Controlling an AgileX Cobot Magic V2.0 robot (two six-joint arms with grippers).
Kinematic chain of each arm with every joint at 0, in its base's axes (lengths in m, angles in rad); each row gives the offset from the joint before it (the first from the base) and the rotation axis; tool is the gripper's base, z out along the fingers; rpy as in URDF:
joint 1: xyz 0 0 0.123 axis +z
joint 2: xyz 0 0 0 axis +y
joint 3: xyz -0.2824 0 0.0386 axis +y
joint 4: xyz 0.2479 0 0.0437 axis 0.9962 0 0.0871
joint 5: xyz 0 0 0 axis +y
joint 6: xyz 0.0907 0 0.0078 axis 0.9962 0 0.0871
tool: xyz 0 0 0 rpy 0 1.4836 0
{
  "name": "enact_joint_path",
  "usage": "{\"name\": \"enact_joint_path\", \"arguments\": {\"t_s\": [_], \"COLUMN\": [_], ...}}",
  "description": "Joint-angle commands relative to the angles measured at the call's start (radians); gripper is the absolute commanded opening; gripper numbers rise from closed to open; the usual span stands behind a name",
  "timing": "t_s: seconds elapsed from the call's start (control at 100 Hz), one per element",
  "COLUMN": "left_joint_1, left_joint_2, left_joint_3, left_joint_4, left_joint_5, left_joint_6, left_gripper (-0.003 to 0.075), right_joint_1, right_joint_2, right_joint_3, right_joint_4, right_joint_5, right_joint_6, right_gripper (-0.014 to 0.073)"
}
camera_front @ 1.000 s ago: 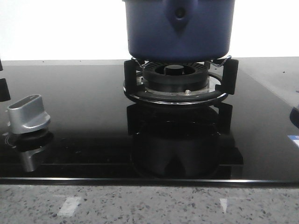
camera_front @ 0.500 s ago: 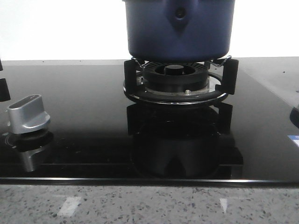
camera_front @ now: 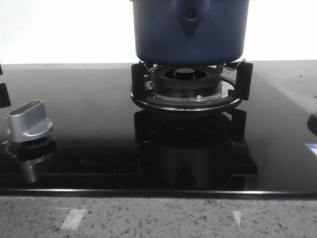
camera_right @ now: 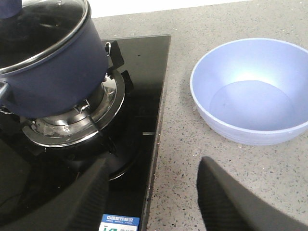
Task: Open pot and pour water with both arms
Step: 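Grasp the purple lid knob with the left gripper and lift the lid, then reach the right gripper to the light blue bowl and grasp its rim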
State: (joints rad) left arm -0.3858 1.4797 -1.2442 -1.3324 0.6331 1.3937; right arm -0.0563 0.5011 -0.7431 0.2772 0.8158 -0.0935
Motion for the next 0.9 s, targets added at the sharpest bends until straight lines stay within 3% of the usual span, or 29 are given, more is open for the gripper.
{"name": "enact_joint_path", "arguments": {"t_s": [0.0,0.37,0.89], "left_joint_1": [-0.007,-0.032,-0.032], "left_joint_2": [0.021,0.118,0.184], "left_joint_3": [-0.088,-0.187,-0.187], "left_joint_4": [-0.068,-0.097,-0.275], "left_joint_5": [0.032,0.083,0.129], "left_joint_6": [0.001,0.003,0.149], "left_gripper": [0.0464,0.0464,0.0463], "right_joint_1": [0.001,0.001,0.001], "right_joint_2": [0.013,0.013,0.013], "right_joint_3": [-0.032,-0.032,-0.032], "right_joint_4": [0.013,0.013,0.013], "right_joint_5": [-0.072,-0.071,-0.054], "right_joint_6": [-0.010,-0.010,-0.010], "right_gripper": [0.0371,0.0371,0.0371]}}
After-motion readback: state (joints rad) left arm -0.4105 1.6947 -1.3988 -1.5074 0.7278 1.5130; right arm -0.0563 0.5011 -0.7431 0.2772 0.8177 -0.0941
